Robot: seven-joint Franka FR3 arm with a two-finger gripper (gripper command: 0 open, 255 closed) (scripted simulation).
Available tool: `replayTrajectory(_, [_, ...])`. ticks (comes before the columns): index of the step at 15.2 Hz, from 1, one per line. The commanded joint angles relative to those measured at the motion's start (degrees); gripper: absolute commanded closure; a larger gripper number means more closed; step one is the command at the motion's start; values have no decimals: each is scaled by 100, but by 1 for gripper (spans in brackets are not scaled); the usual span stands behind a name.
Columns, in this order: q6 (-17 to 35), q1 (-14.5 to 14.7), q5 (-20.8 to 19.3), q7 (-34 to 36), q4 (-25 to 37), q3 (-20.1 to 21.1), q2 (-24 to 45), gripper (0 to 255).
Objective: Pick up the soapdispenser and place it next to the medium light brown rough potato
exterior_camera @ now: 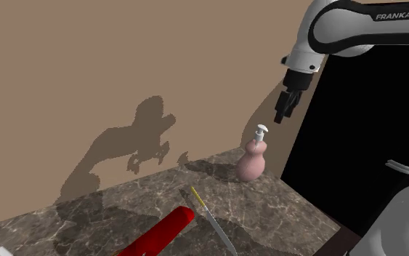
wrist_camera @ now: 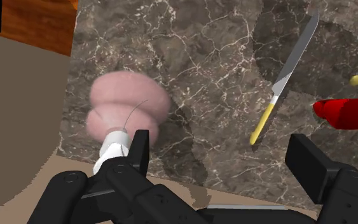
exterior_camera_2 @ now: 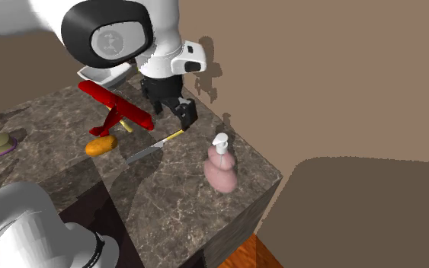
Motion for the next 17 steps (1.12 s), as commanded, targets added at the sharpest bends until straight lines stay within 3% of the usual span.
replayTrajectory(1, [196,-28,-83,-156,103,-93,338,0])
replayTrajectory(11, [1144,-142,-280,-846,964,-475,2336,0])
replayTrajectory(17, [1553,-151,-274,-875,691,-491,2478,0])
